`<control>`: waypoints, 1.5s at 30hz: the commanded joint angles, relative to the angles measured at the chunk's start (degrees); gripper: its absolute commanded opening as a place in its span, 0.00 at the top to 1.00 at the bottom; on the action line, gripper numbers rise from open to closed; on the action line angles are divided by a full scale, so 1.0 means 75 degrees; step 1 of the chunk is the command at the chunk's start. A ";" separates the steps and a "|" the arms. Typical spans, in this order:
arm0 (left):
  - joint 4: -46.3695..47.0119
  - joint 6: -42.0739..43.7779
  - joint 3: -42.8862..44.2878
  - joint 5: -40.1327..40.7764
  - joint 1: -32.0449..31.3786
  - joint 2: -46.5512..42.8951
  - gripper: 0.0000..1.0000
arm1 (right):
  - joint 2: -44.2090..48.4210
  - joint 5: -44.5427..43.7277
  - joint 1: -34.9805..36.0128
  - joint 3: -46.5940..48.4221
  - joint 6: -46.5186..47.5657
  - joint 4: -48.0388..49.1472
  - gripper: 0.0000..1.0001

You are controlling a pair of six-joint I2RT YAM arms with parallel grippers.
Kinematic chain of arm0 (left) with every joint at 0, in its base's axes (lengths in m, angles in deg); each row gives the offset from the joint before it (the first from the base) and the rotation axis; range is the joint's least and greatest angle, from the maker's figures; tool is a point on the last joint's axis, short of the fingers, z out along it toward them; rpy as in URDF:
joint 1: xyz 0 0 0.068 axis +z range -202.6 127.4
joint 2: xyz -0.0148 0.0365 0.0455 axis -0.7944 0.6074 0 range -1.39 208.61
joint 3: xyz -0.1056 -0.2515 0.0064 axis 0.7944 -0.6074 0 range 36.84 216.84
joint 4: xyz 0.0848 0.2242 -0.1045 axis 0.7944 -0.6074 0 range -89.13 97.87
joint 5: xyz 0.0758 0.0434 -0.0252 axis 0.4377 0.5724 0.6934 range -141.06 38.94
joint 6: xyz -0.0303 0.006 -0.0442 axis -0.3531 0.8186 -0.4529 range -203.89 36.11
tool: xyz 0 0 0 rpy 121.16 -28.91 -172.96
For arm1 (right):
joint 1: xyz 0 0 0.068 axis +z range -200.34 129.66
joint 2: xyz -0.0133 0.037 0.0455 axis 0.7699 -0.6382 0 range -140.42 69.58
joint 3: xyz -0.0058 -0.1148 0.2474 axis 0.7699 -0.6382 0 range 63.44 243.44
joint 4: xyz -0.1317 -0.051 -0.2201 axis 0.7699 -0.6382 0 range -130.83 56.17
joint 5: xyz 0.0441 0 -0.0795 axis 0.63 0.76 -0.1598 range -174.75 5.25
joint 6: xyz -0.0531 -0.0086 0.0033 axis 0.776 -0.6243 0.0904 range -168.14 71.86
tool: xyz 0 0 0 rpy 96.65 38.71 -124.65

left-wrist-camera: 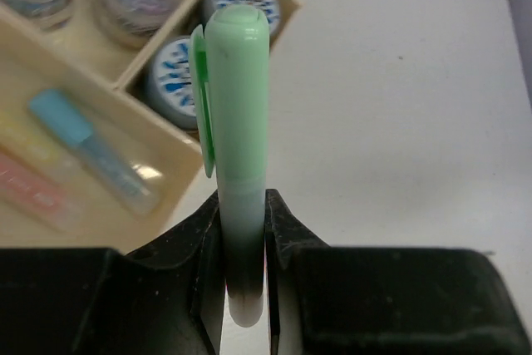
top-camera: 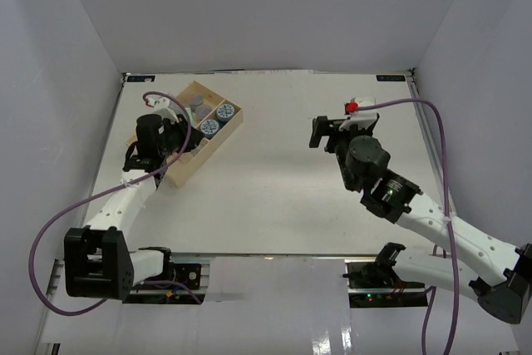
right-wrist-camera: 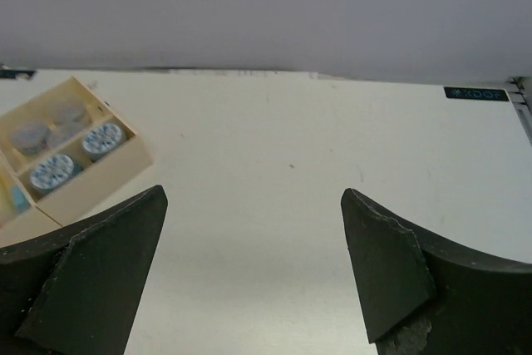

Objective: Sort the stationery into containers
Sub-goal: Place the pen in the storage box, then reset both arms

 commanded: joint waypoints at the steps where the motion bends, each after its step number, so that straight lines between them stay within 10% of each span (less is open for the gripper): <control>1: -0.0689 -0.0523 0.0435 0.0780 0.1073 0.0529 0.97 | 0.0912 -0.0248 0.0017 -0.1086 -0.0017 0.0093 0.08; 13: -0.0725 -0.1110 0.0963 -0.0005 0.2379 0.2583 0.56 | 0.3152 0.0326 0.0006 -0.2881 -0.0228 -0.0375 0.08; 25: -0.1322 -0.0852 0.1022 0.0088 0.2379 0.1088 0.09 | 0.4265 0.0081 -0.0006 -0.2133 -0.0416 -0.2423 0.10; 45: -0.5726 0.0823 0.2683 0.1585 0.0590 -0.4998 0.02 | 0.7171 -0.0646 0.0005 -0.1628 0.0557 -0.3961 0.10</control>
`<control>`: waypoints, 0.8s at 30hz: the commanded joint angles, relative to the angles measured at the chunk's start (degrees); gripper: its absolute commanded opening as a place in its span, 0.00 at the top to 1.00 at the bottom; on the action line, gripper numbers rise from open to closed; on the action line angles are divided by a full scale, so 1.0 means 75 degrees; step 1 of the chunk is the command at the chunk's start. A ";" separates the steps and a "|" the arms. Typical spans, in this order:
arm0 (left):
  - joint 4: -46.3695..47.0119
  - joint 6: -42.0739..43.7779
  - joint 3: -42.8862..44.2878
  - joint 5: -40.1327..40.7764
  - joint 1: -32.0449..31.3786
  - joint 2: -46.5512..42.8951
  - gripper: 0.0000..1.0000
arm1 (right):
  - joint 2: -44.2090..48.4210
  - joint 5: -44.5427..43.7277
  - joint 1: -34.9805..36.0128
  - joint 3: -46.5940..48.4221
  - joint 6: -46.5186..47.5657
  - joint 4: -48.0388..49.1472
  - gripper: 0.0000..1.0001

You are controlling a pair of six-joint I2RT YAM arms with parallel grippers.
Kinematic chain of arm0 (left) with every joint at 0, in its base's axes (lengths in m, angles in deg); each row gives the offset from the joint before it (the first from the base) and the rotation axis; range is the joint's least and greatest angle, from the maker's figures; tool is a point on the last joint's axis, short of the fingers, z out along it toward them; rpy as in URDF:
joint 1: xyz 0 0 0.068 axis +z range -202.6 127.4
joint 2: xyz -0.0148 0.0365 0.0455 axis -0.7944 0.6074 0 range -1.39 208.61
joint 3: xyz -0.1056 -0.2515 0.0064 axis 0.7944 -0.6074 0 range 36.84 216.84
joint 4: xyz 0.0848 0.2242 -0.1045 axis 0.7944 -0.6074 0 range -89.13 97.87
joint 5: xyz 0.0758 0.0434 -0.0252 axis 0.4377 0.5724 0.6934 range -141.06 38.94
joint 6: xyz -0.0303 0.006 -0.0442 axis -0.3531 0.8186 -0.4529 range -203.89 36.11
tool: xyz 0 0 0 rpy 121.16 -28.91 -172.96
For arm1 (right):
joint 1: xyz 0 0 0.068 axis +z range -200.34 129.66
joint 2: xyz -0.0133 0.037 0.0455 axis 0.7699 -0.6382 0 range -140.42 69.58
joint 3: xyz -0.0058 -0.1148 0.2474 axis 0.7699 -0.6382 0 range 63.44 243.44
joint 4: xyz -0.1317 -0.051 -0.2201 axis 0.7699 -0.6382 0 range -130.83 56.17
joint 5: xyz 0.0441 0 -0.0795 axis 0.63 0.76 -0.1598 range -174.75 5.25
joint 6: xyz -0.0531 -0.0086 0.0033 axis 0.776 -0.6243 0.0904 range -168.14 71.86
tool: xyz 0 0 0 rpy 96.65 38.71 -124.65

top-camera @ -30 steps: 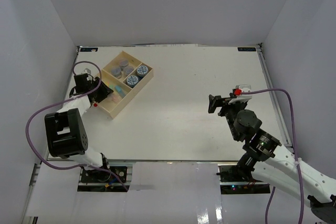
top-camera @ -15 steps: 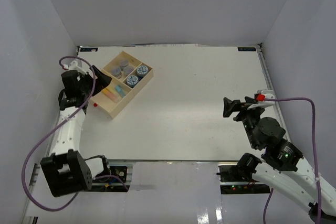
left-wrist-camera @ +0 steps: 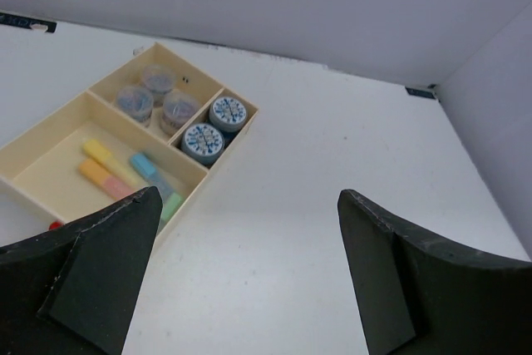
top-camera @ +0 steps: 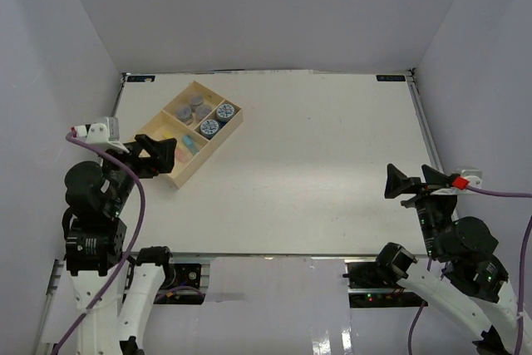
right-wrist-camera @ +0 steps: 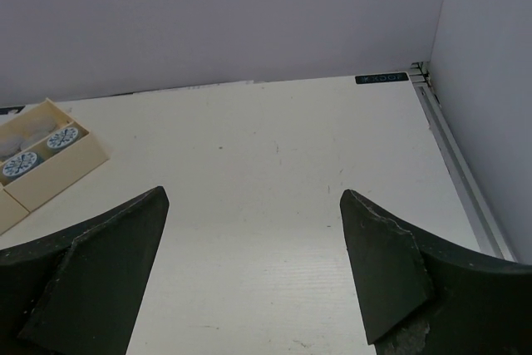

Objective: Sort the stationery into containers
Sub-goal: Reset both arms

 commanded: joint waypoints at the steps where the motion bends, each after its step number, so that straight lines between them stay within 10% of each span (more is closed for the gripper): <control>1: -0.1717 0.0436 0.0549 0.1176 -0.0538 -0.0266 0.02 | 0.0410 -0.0250 -0.0003 0.0272 0.0370 -0.0115 0.10; 24: -0.1827 -0.0056 -0.0809 0.3920 -0.2086 -0.2820 0.02 | 0.0002 -0.0250 0.0020 0.0530 0.0664 -0.0221 0.06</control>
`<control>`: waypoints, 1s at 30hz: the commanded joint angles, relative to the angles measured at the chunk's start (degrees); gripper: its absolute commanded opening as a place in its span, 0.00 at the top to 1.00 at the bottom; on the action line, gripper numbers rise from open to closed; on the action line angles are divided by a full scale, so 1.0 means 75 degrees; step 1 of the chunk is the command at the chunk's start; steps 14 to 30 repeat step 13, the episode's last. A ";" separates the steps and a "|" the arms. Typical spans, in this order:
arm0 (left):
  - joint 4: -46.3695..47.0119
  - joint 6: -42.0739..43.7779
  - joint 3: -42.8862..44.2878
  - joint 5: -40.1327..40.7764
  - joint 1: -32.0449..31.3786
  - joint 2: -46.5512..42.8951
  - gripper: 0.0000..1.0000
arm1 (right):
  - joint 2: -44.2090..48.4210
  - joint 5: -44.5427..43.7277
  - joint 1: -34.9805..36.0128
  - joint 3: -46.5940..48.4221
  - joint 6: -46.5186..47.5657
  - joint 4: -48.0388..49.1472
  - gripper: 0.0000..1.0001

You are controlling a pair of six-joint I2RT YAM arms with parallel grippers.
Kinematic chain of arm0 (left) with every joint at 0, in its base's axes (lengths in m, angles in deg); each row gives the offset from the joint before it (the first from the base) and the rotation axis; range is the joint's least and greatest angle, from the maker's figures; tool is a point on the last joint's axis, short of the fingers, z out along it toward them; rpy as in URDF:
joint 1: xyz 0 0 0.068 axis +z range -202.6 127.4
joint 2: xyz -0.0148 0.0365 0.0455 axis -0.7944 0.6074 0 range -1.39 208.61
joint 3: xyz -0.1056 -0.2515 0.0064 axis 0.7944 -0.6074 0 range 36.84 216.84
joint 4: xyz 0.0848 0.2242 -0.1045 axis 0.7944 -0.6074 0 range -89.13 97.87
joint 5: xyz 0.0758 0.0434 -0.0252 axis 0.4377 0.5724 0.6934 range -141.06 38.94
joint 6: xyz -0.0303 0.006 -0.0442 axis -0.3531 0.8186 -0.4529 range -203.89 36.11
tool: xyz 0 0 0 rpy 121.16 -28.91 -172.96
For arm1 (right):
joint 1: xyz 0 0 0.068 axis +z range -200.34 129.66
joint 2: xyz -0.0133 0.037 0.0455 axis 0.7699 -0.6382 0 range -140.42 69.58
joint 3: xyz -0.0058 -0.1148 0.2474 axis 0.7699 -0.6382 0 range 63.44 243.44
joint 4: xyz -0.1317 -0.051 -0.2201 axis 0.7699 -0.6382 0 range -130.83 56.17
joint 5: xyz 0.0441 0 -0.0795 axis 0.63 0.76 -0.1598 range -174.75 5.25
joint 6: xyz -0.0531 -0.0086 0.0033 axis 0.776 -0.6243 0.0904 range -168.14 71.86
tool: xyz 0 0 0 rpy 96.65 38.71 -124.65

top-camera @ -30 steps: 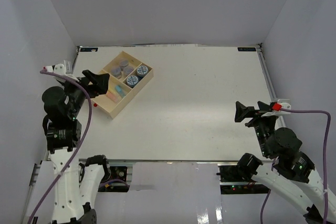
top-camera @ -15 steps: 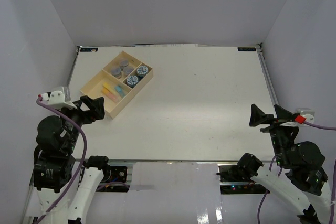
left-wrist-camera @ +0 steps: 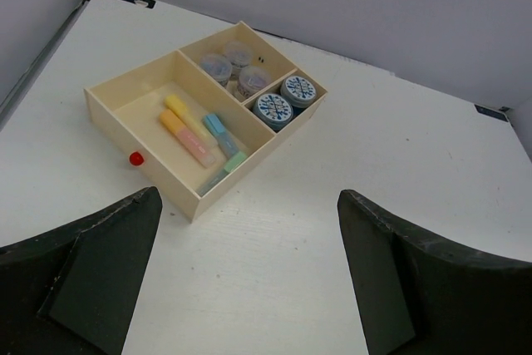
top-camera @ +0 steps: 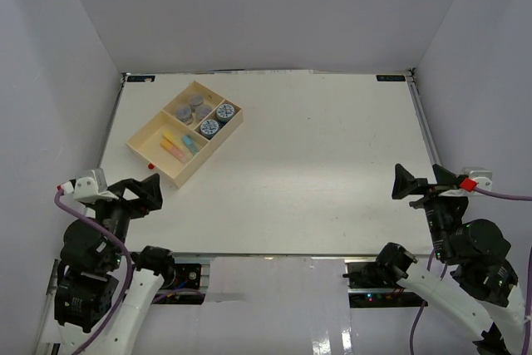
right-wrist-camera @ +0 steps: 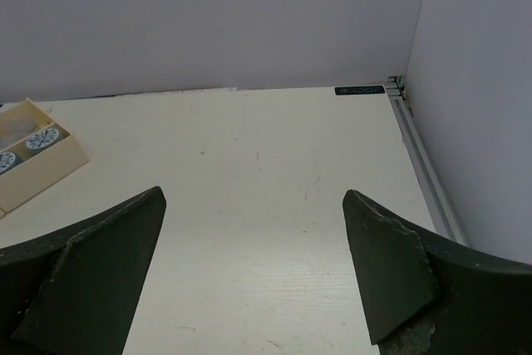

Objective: Sort the stationery into containers
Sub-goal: Reset both arms

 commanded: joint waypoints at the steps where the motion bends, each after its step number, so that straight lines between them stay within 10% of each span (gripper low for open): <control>1: 0.0272 -0.0123 -0.0048 0.0339 -0.0107 -0.0163 0.02 | -0.0226 -0.0075 0.0020 -0.0006 0.0026 0.0149 0.06; 30: 0.0307 -0.0111 -0.0072 0.0316 -0.0178 0.0071 0.02 | -0.0402 0.0148 0.0009 -0.0182 -0.0080 0.0149 0.06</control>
